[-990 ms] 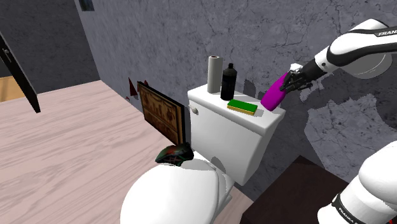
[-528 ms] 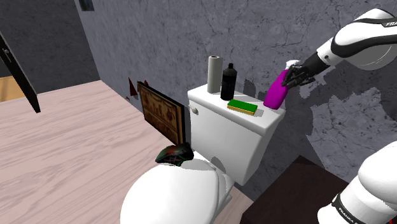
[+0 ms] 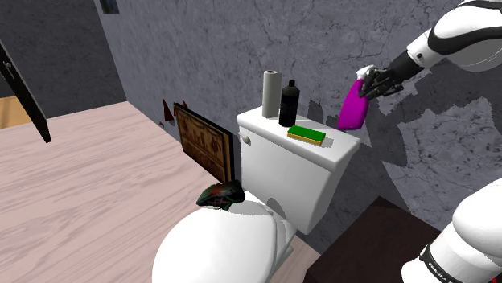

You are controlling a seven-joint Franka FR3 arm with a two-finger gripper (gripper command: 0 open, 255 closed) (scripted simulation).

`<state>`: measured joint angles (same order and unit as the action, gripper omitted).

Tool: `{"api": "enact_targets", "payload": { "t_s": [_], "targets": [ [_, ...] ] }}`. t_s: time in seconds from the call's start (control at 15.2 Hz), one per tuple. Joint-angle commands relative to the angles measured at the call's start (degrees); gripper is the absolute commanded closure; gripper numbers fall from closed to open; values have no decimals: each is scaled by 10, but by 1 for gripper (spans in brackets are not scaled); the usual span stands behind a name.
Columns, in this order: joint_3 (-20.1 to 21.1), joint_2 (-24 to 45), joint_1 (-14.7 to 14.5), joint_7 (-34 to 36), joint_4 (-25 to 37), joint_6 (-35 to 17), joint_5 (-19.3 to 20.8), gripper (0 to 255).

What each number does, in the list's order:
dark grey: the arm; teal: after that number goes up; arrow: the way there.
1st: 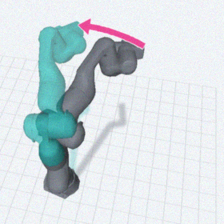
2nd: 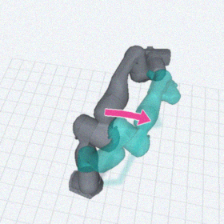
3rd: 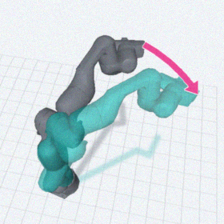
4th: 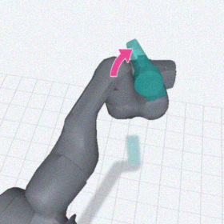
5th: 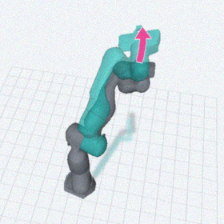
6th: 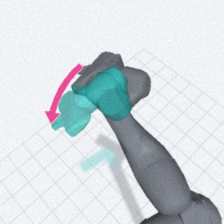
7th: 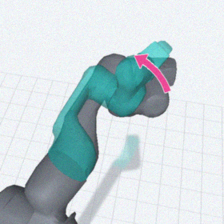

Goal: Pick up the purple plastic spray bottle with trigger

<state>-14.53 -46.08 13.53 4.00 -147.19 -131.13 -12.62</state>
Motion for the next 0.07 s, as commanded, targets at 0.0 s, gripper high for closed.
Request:
{"api": "enact_targets", "payload": {
  "t_s": [0.0],
  "targets": [
    [-2, 1, 1, -1, 7, 4, 1, 255]
  ]
}}
